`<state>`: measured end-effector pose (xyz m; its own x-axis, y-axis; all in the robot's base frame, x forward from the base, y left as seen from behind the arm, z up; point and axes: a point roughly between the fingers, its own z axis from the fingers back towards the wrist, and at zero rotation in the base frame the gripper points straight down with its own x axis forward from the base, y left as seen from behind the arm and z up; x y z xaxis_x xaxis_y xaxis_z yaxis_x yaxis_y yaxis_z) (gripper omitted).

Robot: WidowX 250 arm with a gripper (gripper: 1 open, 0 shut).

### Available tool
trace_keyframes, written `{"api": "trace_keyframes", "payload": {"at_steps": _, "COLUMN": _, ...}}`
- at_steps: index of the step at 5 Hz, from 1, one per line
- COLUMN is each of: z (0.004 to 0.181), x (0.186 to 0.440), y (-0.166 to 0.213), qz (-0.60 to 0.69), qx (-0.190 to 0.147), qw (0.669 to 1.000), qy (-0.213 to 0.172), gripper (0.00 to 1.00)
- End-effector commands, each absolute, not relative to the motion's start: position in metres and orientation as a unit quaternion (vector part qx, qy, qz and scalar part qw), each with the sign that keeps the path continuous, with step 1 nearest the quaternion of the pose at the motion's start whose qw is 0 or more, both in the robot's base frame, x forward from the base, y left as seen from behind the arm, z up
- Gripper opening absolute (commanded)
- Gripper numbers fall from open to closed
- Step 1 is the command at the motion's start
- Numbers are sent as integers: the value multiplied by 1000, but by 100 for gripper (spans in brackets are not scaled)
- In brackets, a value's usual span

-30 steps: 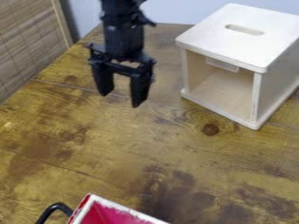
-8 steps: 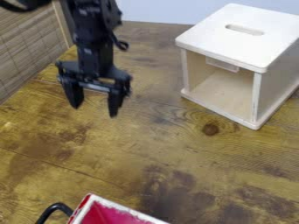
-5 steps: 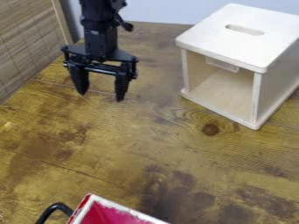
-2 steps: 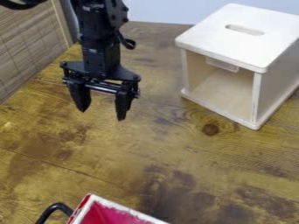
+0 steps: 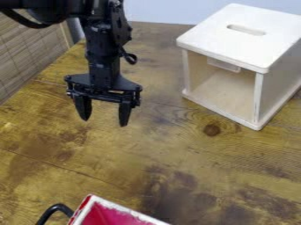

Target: Close the drawer

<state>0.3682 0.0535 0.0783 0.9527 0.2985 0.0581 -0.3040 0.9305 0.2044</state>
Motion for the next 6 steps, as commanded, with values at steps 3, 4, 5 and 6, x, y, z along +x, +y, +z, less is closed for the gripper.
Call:
{"api": "trace_keyframes", "payload": {"at_steps": 3, "z": 174, "x": 374, "y": 34, "qz": 100, "qx": 46, "qw": 990, "qy": -85, "gripper": 100}}
{"api": "trace_keyframes", "payload": {"at_steps": 4, "z": 174, "x": 376, "y": 33, "qz": 93, "qx": 25, "qw": 989, "qy": -113, "gripper": 100}}
{"api": "trace_keyframes", "payload": {"at_steps": 5, "z": 173, "x": 376, "y": 35, "qz": 79, "qx": 19, "qw": 988, "qy": -130, "gripper": 100}}
{"api": "trace_keyframes", "payload": {"at_steps": 6, "z": 169, "x": 376, "y": 38, "qz": 68, "qx": 21, "qw": 987, "qy": -143, "gripper": 100}}
